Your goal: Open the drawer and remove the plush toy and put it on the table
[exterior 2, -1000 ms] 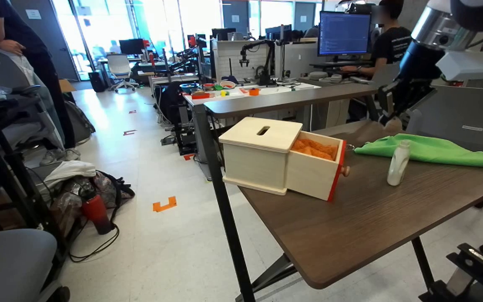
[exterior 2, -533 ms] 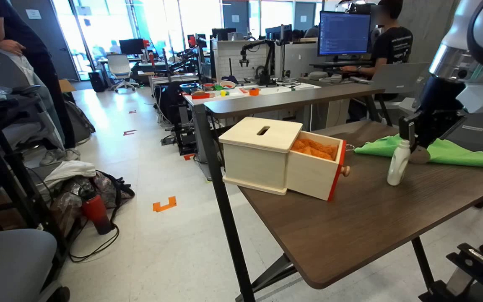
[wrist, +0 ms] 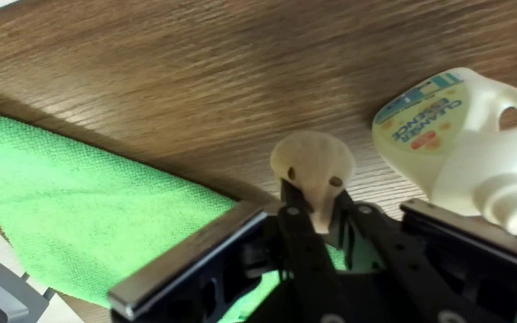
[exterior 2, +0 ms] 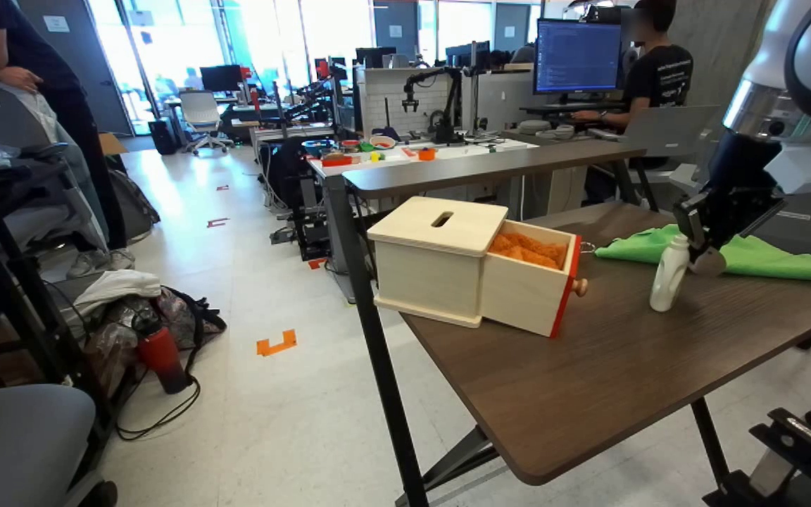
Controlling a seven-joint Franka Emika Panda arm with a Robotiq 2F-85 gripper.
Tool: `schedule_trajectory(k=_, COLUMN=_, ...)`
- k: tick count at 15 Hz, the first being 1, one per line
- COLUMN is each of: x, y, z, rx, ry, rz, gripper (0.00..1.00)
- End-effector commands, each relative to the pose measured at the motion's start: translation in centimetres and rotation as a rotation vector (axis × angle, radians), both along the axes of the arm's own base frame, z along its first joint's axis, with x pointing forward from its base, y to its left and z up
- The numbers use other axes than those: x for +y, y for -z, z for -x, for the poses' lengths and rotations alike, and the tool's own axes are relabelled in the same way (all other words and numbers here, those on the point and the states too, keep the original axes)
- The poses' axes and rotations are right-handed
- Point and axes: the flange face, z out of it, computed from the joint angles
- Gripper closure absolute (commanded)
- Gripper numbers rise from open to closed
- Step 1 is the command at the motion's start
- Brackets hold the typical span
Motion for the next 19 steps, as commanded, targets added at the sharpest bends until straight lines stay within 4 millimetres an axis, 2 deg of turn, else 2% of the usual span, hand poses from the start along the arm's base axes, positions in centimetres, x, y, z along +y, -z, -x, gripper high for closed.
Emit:
schedule_trajectory(k=1, x=-0.3, y=-0.6, z=-0.8, rx=-0.028, ry=0.024, rz=0.026, gripper=0.52)
schedule_trajectory(k=5, x=-0.2, y=-2.6, z=-1.9, rx=-0.084, ry=0.022, rz=0.053, gripper=0.24)
schedule_trajectory(k=8, x=0.5, y=-6.3, z=-3.2, rx=-0.161, ry=0.010, rz=0.052, gripper=0.02)
schedule_trajectory(k=10, x=1.3, y=-9.8, z=-3.9, rx=-0.197, ry=-0.008, rz=0.037, gripper=0.00)
schedule_trajectory(k=13, x=4.3, y=-15.4, z=-3.4, rx=-0.240, ry=-0.045, rz=-0.079, gripper=0.00)
schedule_trajectory(k=15, x=6.0, y=-17.6, z=-3.3, rx=-0.222, ry=-0.045, rz=-0.182, gripper=0.00)
schedule_trajectory(k=16, x=6.3, y=-18.4, z=-3.4, rx=-0.208, ry=-0.041, rz=-0.225, gripper=0.00)
schedule_trajectory(k=17, x=6.0, y=-16.5, z=-4.1, rx=-0.230, ry=-0.028, rz=-0.162, gripper=0.00)
schedule_trajectory(k=18, x=6.4, y=-17.5, z=-3.9, rx=-0.234, ry=-0.039, rz=-0.175, gripper=0.00)
schedule_trajectory(k=19, x=6.5, y=-17.7, z=-3.9, rx=-0.236, ry=-0.037, rz=-0.175, gripper=0.00)
